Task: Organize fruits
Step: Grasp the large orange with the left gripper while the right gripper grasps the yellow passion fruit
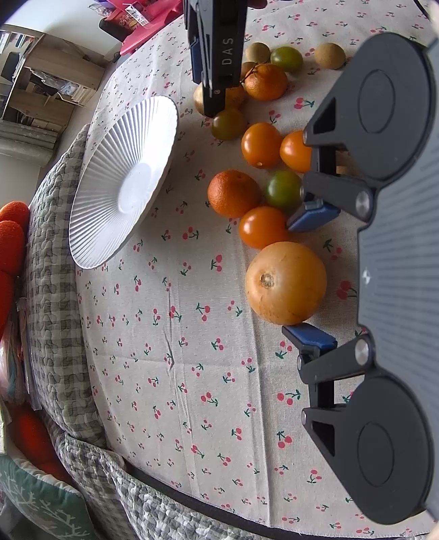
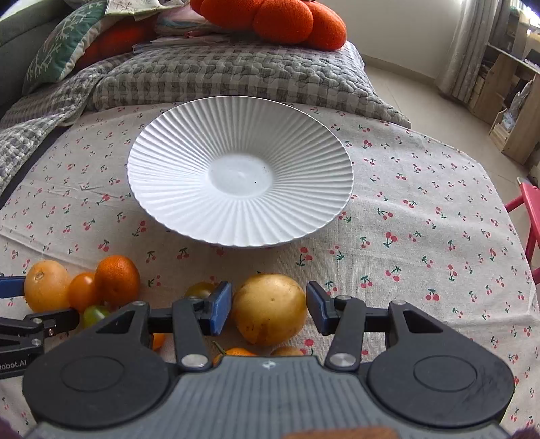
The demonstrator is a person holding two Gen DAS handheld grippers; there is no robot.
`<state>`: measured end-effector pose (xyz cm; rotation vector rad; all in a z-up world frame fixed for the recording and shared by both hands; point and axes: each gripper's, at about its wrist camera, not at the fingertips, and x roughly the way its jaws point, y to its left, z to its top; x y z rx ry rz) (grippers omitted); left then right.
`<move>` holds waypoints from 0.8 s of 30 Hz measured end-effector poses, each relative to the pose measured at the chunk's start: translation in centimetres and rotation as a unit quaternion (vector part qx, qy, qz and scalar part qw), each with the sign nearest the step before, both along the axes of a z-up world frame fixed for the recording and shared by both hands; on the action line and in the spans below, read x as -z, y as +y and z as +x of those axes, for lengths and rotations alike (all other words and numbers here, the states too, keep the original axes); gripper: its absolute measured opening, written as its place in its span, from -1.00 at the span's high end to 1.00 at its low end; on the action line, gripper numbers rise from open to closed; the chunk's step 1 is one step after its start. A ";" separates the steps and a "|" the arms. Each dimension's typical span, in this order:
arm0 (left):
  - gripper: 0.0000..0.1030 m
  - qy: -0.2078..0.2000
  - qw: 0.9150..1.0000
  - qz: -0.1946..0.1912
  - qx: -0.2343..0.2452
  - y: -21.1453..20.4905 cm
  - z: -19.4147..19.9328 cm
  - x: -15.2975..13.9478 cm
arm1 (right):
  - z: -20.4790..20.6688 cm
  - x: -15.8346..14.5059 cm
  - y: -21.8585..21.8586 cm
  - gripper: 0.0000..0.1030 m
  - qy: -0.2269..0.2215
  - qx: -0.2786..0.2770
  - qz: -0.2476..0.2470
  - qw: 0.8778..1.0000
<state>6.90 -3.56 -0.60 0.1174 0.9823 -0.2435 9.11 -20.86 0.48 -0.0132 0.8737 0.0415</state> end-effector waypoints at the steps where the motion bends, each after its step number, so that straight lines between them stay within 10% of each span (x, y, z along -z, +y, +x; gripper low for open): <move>1: 0.19 -0.002 1.000 0.000 0.001 0.0 0.0 0.0 | 0.0 0.0 0.1 0.11 -0.002 -0.002 -0.004 1.000; 24: 0.38 -0.002 0.999 -0.026 0.027 -0.1 -0.1 -0.3 | -0.4 -0.2 0.1 0.20 0.003 0.000 0.001 1.000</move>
